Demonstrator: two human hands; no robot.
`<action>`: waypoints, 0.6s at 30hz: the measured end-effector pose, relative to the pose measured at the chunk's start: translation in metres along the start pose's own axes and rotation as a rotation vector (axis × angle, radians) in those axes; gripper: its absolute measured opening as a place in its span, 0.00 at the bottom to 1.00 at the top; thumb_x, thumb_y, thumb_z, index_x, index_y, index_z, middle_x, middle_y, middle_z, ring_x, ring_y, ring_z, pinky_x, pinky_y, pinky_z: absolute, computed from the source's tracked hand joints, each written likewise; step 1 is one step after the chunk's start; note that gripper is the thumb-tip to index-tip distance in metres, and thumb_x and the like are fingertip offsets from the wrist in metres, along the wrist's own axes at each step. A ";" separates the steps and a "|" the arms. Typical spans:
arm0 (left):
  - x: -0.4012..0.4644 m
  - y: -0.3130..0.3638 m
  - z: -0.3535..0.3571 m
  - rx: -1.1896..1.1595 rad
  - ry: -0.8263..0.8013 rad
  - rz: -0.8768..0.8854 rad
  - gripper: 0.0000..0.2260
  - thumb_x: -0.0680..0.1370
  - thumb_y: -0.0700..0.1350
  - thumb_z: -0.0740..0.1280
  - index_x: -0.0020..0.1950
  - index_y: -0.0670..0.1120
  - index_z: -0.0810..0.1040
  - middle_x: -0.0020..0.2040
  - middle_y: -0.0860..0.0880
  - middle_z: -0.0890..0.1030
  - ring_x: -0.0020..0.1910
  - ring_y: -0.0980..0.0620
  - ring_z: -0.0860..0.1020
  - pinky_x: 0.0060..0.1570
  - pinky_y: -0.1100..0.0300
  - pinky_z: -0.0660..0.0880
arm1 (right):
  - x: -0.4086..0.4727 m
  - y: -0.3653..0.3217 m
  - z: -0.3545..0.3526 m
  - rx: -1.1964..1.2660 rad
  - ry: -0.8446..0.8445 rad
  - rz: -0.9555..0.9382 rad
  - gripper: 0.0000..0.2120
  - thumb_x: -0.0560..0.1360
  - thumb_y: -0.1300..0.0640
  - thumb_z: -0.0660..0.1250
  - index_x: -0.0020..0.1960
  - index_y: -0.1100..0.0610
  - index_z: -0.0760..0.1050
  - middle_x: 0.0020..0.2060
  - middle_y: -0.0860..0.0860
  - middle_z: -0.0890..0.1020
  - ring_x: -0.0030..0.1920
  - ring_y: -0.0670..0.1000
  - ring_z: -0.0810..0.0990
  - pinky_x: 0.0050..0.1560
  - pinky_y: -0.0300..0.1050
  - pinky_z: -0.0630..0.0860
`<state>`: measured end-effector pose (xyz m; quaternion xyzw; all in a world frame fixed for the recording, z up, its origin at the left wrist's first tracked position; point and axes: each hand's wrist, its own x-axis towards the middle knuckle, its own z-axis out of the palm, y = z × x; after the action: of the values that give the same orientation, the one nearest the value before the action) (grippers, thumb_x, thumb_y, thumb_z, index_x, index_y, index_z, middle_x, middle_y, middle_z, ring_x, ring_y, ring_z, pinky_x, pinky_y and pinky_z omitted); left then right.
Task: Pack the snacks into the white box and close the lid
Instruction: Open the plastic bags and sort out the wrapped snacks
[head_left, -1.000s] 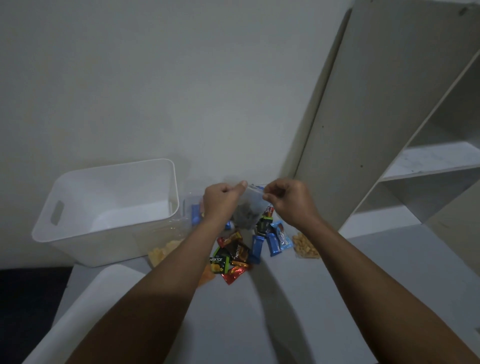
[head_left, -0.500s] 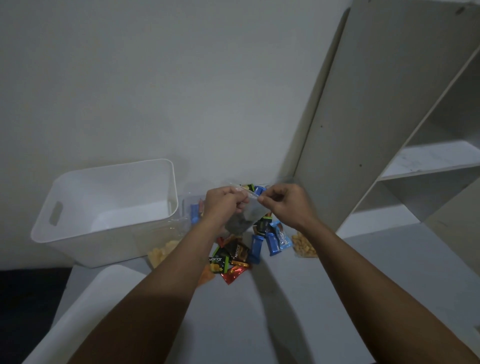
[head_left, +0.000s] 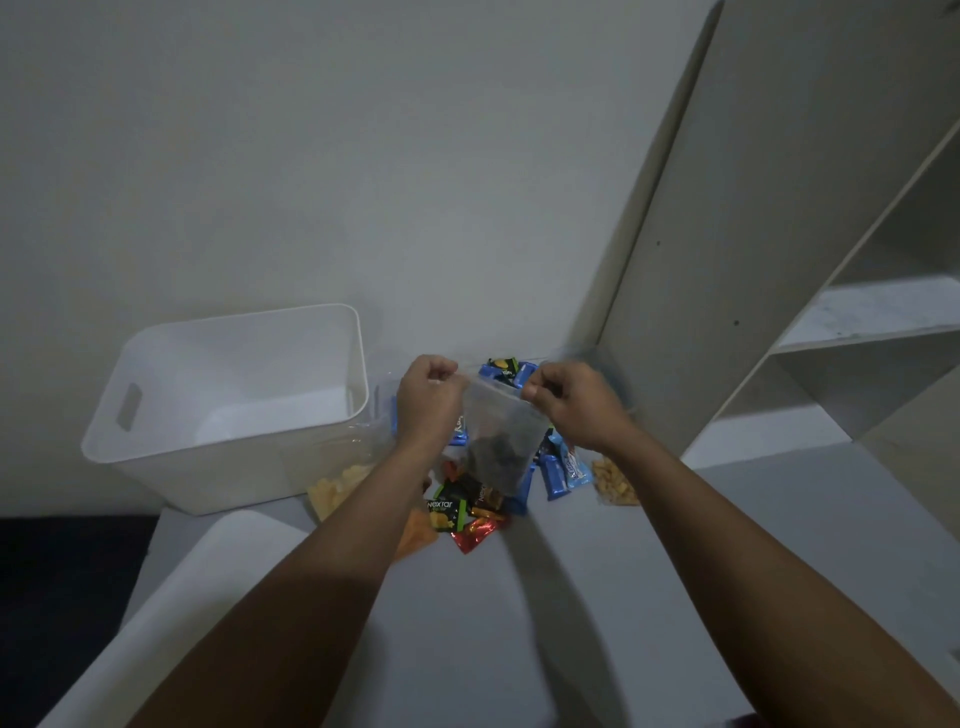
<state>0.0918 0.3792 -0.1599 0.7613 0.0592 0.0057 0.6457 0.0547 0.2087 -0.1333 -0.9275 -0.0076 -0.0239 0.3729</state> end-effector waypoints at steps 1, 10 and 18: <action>-0.001 -0.002 -0.005 0.027 -0.027 0.023 0.11 0.74 0.33 0.64 0.52 0.45 0.78 0.49 0.49 0.78 0.46 0.51 0.77 0.47 0.56 0.77 | 0.001 0.000 0.000 -0.019 -0.027 -0.004 0.08 0.78 0.57 0.65 0.43 0.58 0.78 0.30 0.46 0.74 0.30 0.43 0.69 0.31 0.37 0.64; -0.012 -0.042 -0.064 0.266 -0.281 -0.018 0.09 0.67 0.31 0.74 0.35 0.45 0.82 0.33 0.47 0.81 0.32 0.52 0.78 0.38 0.56 0.78 | 0.008 -0.012 0.034 -0.074 -0.340 0.038 0.08 0.78 0.59 0.65 0.41 0.57 0.77 0.35 0.49 0.78 0.36 0.48 0.78 0.34 0.42 0.77; -0.025 -0.073 -0.112 0.461 -0.312 -0.117 0.10 0.65 0.30 0.70 0.31 0.45 0.80 0.31 0.46 0.80 0.29 0.51 0.78 0.33 0.57 0.77 | 0.013 -0.028 0.104 -0.127 -0.470 0.024 0.06 0.75 0.60 0.68 0.40 0.54 0.78 0.41 0.50 0.81 0.42 0.48 0.79 0.47 0.44 0.76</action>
<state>0.0510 0.4981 -0.2116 0.8750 0.0029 -0.1624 0.4561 0.0711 0.3008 -0.1884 -0.9292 -0.0818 0.1966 0.3019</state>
